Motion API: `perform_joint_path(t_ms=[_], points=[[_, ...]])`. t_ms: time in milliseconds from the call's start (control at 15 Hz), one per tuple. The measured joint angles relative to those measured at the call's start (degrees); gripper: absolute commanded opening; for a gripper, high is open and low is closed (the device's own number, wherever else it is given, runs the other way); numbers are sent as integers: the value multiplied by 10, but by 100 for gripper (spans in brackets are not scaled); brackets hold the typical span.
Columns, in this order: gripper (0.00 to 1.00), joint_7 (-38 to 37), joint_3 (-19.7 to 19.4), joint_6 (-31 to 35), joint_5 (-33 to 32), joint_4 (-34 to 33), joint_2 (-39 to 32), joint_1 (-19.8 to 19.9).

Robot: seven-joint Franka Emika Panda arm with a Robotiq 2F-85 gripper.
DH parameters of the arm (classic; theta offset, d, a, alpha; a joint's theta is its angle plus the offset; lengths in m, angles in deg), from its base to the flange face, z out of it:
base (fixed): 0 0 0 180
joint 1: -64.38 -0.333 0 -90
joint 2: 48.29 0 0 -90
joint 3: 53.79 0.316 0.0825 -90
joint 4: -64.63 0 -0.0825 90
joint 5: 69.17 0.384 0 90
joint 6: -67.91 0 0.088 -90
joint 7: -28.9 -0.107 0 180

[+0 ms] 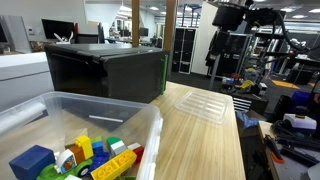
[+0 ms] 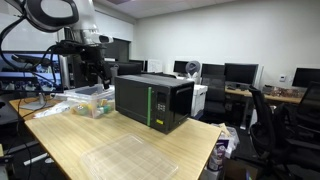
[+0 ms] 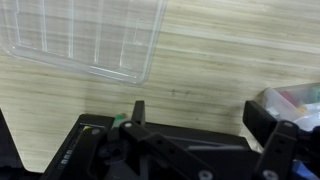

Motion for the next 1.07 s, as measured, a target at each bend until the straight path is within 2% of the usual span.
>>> perform_joint_path(t_ms=[333,1067], points=[[100,0,-4,45,0,14,-13,9],[100,0,-28,158,0,13,-115,22]])
